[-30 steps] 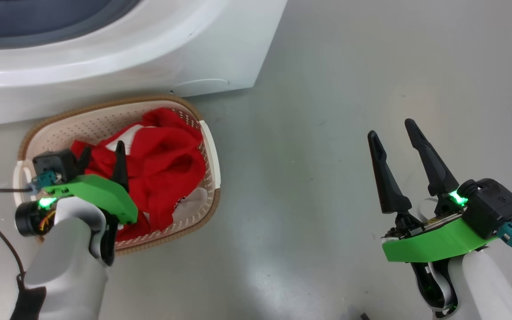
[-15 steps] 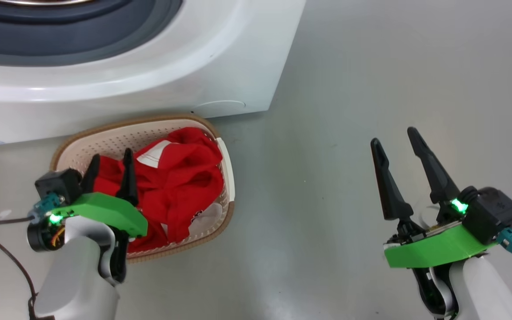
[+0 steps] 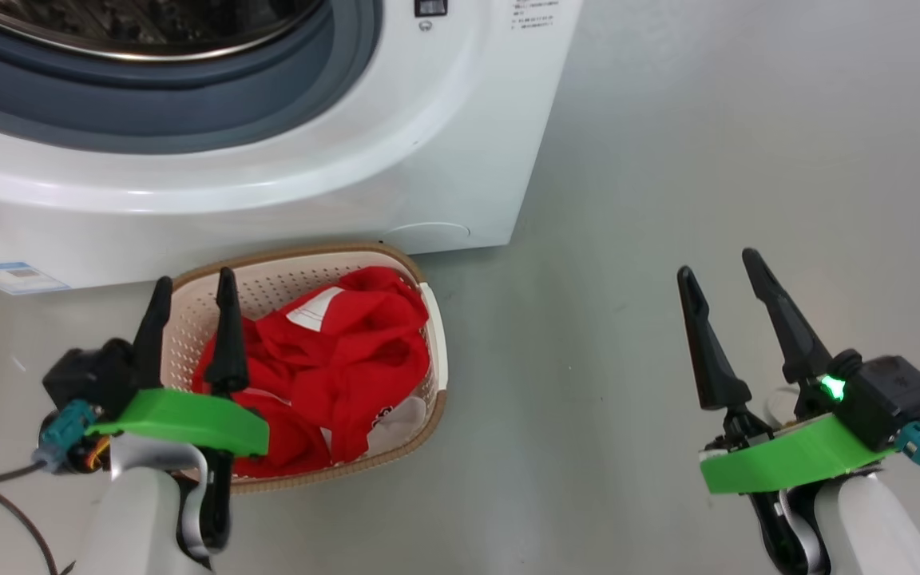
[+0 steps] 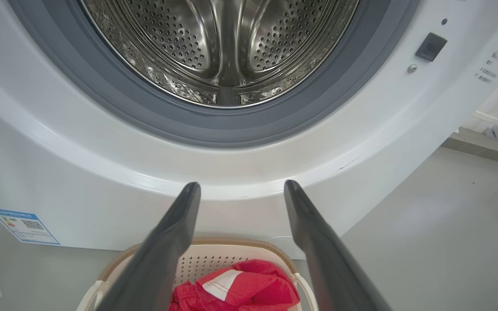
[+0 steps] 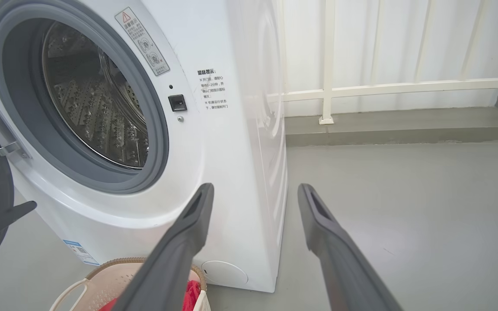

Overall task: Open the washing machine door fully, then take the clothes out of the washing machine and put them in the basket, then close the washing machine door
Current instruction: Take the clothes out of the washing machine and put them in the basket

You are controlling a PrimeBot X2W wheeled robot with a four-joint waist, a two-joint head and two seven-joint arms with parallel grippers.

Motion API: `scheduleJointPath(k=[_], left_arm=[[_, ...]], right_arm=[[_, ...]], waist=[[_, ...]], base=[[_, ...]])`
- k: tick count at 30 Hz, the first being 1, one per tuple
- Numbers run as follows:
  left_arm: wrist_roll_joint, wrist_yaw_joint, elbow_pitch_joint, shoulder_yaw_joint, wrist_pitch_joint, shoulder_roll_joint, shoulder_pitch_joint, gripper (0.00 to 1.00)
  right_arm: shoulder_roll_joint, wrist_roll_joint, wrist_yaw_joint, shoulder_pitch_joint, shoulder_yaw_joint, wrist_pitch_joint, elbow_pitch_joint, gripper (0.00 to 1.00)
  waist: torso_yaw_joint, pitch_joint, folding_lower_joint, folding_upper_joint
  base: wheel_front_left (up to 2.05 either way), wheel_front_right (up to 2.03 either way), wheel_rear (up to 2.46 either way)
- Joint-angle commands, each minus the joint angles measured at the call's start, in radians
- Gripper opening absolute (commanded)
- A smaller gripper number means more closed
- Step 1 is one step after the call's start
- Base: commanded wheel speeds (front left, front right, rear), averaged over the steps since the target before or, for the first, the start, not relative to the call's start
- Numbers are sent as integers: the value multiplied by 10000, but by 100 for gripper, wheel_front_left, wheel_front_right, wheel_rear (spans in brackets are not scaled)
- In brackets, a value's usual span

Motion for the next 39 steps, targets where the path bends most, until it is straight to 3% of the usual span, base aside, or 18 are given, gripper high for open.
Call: scheduleJointPath(k=[1, 23, 39], left_arm=[[248, 94, -631, 320, -122, 134, 374, 100], [698, 561, -3687, -427, -122, 83, 2725, 100], [1014, 851, -4459, -350, -122, 135, 4119, 100]], right_arm=[[-14, -145, 63, 283, 195, -63, -185, 100], [-14, -728, 63, 1170, -226, -63, -330, 100], [-14, -903, 63, 1984, -542, -63, -619, 100]], waist=[[148, -248, 0, 0], [531, -1754, 0, 0], [464, -2658, 0, 0]], base=[[0, 0, 0], [0, 0, 0], [0, 0, 0]])
